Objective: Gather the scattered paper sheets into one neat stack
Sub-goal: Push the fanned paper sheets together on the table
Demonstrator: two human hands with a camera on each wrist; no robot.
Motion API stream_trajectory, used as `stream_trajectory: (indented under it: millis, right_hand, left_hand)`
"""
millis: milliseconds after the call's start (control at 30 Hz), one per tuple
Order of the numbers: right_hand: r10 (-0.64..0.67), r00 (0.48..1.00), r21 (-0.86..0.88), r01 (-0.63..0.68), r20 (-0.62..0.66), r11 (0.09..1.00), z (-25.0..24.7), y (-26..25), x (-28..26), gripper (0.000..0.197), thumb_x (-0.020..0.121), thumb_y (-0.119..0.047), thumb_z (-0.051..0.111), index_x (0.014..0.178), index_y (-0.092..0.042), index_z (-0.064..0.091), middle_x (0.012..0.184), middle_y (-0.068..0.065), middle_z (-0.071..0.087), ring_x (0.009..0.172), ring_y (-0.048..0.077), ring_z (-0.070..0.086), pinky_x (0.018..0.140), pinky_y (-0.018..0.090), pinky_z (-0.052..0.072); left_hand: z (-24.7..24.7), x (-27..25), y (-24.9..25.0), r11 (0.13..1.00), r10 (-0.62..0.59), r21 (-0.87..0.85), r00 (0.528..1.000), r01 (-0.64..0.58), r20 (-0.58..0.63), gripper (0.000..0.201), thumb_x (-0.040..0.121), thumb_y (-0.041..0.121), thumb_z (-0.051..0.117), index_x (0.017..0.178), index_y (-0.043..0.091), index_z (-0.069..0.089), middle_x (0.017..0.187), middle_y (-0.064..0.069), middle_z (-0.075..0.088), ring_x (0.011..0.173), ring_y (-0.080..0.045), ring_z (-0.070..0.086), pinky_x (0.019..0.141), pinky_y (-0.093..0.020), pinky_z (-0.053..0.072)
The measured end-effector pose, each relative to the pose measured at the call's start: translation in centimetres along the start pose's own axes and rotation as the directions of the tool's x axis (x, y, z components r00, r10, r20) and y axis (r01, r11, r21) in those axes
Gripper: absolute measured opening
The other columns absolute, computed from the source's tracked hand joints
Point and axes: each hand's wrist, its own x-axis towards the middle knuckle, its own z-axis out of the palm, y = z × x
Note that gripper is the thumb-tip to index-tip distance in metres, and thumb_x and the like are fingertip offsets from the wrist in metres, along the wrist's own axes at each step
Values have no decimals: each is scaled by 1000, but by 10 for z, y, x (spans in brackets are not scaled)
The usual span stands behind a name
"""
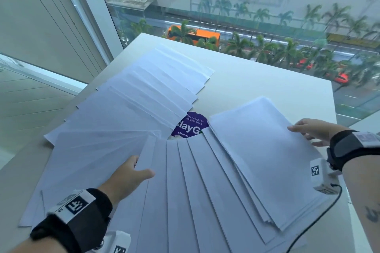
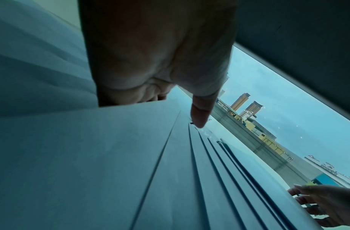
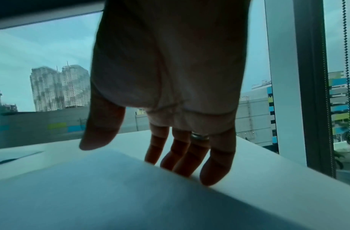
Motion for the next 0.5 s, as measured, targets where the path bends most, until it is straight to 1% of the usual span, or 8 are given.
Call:
stream_trajectory:
  millis: [33,100,133,200,233,333,433,500]
  right_hand:
    - [-11,1000,21,11,-23,1000,4,-1,-2,29,86,-37,60,97,-10,57,100,10,56,87,24,49,85,38,39]
    - [-65,990,-43,60,-125,997,12,-1,-8,37,86,-34,60,107,-4,57,103,11,55,90,25,47,90,42,40]
    - [-89,987,-66,81,-134,995,16,-2,-12,33,86,-32,61,103,-4,57,103,13,56,88,25,48,88,41,40]
    - [-73,997,-6,73,-34,997,29,-4,-25,22,88,-29,59,93,-7,55,94,12,54,81,23,47,77,34,37]
    - [-69,998,29,69,-3,997,36,-5,-30,22,88,-28,58,95,-8,54,92,11,51,80,23,47,75,33,36]
    - [-110,991,51,114,-79,992,58,-5,-44,42,85,-28,63,119,-7,51,116,15,52,100,28,50,87,38,41]
    - [-120,993,177,118,0,977,83,-7,-68,46,86,-22,63,126,-7,45,123,17,50,105,30,52,90,40,42]
    - [-141,988,164,151,-68,975,100,-9,-82,54,85,-24,64,131,-5,44,128,17,47,111,30,49,90,38,39]
  left_hand:
    - [0,-1,-1,1000,-5,-10,1000,5,19,53,59,35,62,108,16,53,101,2,63,91,-14,61,67,-25,45]
    - [1,-3,-3,1000,-8,-28,999,10,48,59,59,36,62,114,17,50,106,4,62,96,-13,61,70,-25,46]
    - [1,-3,-4,999,-2,-37,999,4,54,61,60,36,62,116,17,49,107,5,62,97,-13,60,71,-25,46]
    - [2,-5,-5,999,10,-49,998,-8,57,62,61,35,62,119,18,48,109,5,61,99,-13,59,72,-25,45]
    - [2,-6,-6,999,12,-51,998,-9,59,62,61,35,62,119,18,47,109,6,61,99,-13,59,72,-26,45]
    - [1,-10,-8,999,18,-49,997,-15,73,57,68,31,65,120,17,47,110,4,61,102,-16,59,82,-33,48]
    - [-1,-14,-10,997,24,-72,995,-17,100,64,63,32,62,123,20,46,116,1,61,107,-22,59,97,-41,47]
    - [-3,-16,-11,996,36,-86,992,-26,124,62,70,26,64,129,19,44,118,-1,61,109,-23,59,96,-39,46]
